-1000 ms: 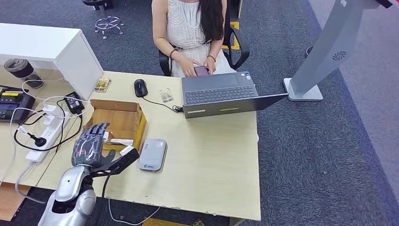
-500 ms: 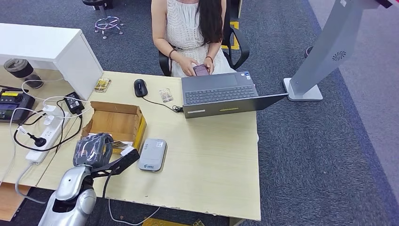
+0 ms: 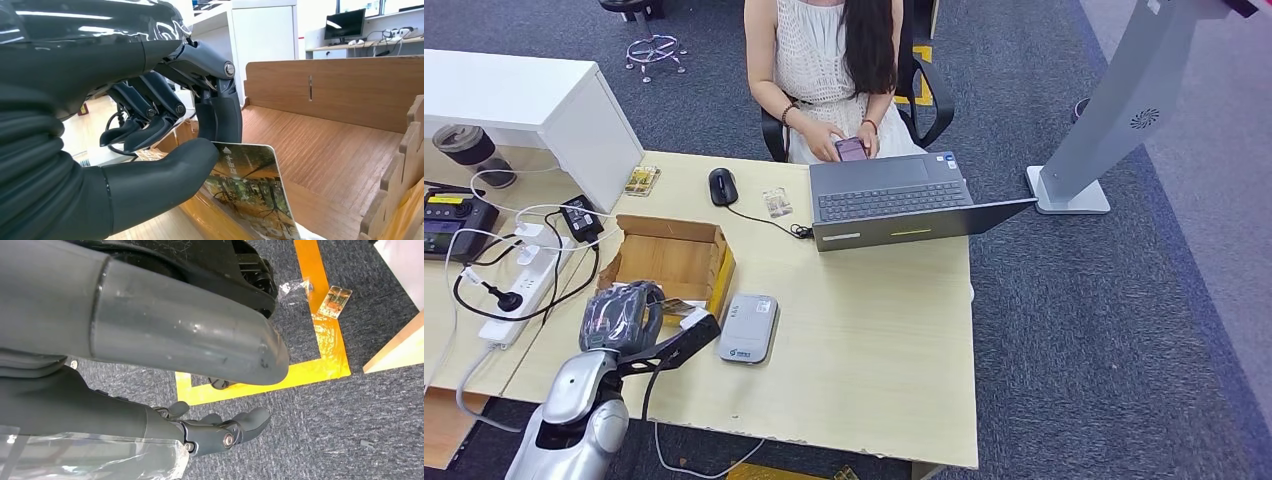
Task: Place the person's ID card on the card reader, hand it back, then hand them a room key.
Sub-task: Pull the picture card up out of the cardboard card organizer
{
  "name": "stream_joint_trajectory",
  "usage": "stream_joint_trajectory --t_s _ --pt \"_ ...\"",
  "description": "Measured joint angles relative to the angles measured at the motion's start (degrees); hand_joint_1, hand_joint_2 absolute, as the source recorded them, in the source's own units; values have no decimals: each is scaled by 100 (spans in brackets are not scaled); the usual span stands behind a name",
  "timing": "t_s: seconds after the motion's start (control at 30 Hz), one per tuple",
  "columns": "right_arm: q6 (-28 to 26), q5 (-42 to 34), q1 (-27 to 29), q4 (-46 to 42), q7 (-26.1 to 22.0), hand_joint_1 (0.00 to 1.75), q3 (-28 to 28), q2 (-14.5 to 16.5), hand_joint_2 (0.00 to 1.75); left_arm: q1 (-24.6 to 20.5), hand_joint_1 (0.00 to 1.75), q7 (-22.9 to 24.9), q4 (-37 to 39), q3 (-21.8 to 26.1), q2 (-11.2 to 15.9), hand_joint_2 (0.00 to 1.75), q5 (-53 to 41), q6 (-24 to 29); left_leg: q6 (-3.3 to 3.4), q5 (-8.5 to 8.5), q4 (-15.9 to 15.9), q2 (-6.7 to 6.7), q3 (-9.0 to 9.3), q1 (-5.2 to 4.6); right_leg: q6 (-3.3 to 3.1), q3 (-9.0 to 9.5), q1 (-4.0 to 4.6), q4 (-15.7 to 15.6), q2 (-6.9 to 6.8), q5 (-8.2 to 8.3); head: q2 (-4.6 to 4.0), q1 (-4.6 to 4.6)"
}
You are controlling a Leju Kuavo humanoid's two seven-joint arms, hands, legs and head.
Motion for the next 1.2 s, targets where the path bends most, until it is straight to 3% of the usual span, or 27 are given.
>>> stream_joint_trajectory --t_s 0.87,1.2 --pt "23 3 -1 0 -32 0 -98 -10 0 -323 175 -40 -38 -7 -35 175 35 31 0 0 1 0 1 0 0 -1 0 0 0 0 0 0" --pt "30 8 -4 0 -32 0 -102 -10 0 -669 175 -47 -250 -187 -56 175 -31 30 0 1 2 0 1 0 1 -1 0 0 0 3 0 0"
